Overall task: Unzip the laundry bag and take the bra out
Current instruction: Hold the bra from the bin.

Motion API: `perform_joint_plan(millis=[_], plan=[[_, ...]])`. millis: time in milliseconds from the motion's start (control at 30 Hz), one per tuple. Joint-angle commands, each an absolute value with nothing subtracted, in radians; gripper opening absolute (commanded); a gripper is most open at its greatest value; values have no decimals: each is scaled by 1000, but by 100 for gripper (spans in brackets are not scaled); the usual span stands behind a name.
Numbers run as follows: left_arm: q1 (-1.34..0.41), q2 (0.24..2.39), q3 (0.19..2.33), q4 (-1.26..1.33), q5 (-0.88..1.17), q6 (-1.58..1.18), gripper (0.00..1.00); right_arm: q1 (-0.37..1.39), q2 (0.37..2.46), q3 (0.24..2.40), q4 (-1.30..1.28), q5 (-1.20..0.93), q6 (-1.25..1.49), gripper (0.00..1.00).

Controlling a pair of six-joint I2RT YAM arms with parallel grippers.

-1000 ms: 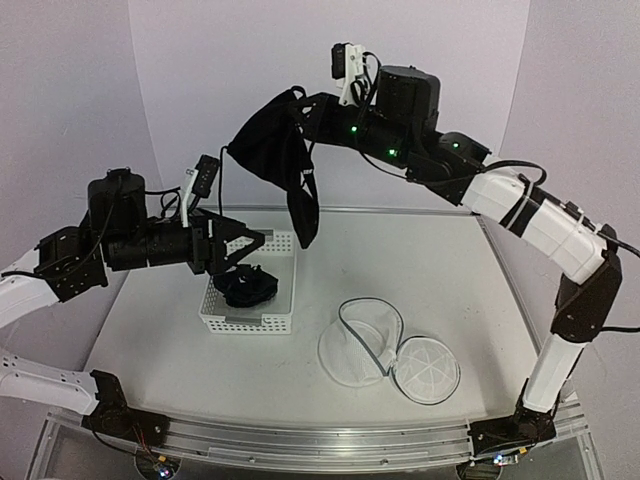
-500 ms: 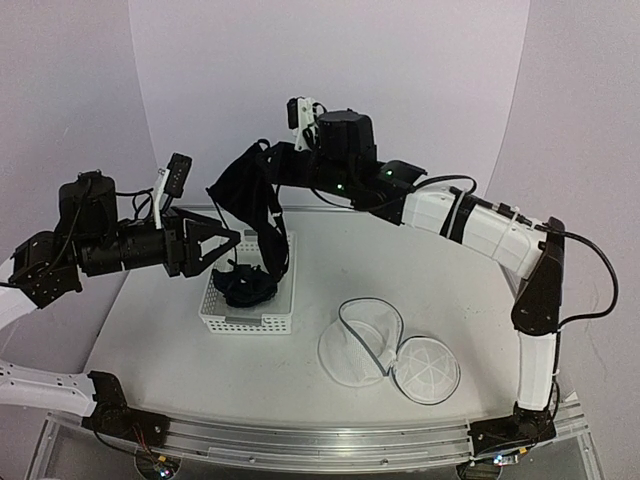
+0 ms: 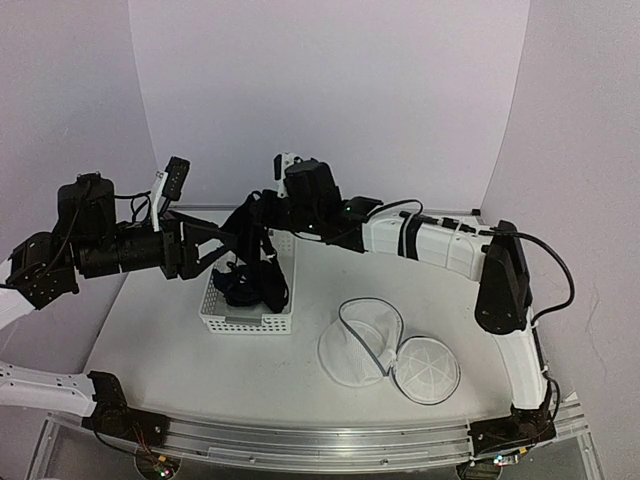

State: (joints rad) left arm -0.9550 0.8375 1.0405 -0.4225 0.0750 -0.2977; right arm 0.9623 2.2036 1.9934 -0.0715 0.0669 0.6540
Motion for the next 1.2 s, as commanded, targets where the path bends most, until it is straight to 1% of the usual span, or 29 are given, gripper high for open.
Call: perform_joint_plan(millis=[0, 300, 333, 400, 500, 633, 833, 1167], plan=[[-957, 828, 1058, -409, 64, -317, 71, 953, 2226, 1973, -8, 126, 751, 0], [-957, 833, 1056, -411, 67, -331, 71, 921, 2328, 1970, -28, 102, 891, 0], [-957, 834, 1056, -411, 68, -332, 71, 918, 2339, 1973, -36, 90, 896, 3], [-958, 836, 1054, -410, 68, -335, 71, 915, 2351, 1972, -48, 75, 907, 14], [-957, 843, 1047, -411, 52, -337, 71, 914, 2350, 1955, -49, 44, 918, 25], [-957, 860, 1044, -410, 35, -341, 70, 914, 2331, 1952, -54, 8, 901, 37], [-957, 897, 1048, -411, 24, -340, 69, 913, 2233, 1873, -57, 31, 873, 44], [-957, 946, 1057, -410, 23, -335, 69, 914, 2036, 1703, -51, 62, 808, 52]])
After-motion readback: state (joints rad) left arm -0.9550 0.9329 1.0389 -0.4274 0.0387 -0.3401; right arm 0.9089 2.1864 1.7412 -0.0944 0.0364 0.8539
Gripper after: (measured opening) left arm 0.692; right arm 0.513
